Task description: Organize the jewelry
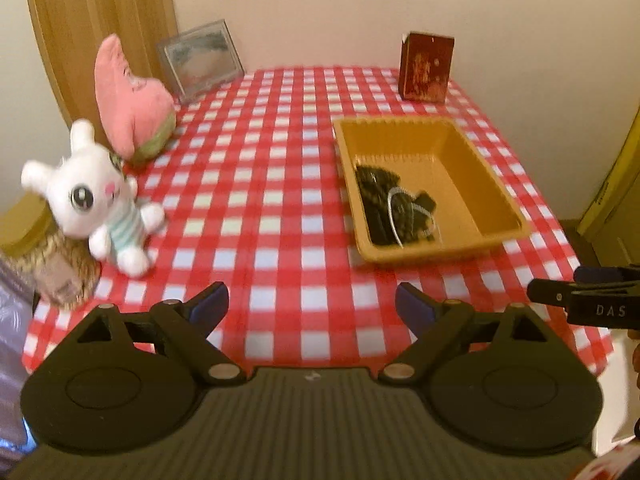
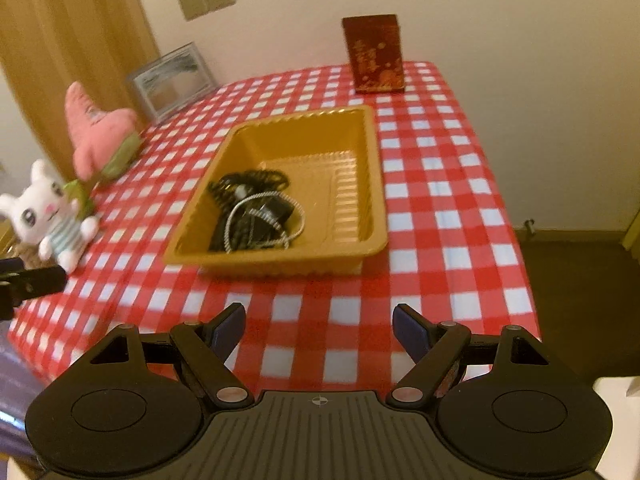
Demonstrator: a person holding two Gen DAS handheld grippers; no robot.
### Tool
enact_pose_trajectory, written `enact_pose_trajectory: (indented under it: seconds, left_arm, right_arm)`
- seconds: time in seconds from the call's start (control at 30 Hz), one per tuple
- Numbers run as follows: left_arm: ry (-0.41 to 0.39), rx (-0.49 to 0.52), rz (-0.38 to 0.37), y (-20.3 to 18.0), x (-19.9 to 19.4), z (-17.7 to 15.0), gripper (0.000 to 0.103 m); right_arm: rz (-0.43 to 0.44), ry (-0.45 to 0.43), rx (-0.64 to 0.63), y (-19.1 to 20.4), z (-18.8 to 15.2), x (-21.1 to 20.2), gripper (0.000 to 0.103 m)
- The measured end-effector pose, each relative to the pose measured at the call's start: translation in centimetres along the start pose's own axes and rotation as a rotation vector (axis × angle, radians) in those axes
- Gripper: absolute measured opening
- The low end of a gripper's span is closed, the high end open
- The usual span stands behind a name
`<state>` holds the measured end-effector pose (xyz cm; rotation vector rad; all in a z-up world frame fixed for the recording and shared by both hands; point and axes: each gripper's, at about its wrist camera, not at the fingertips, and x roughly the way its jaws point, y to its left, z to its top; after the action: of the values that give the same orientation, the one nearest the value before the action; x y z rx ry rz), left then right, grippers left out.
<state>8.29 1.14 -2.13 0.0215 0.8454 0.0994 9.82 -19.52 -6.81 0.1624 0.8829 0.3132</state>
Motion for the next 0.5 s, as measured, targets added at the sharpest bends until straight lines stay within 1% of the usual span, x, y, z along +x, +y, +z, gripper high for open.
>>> enact_pose_trajectory:
  seconds: [0.2,0.4,0.5]
  left_arm:
    - [0.053,-0.012,-0.027,-1.2,-0.8,-1.8,0.089]
    - [0.083,0.003,-0.039,-1.0,-0.8,-2.9,0.089]
    - [0.083,0.001,-0.049,-0.4,-1.0,-3.0,0.089]
  right_arm:
    - [0.052,0.037,-0.031,1.6,-1.1,-1.5,0.080]
    - [0.061,0.053,-0.058,3.4,-1.8,-2.0,0.080]
    - [0.057,0.056,-0.055,4.1,-2.1,-2.2,0.080]
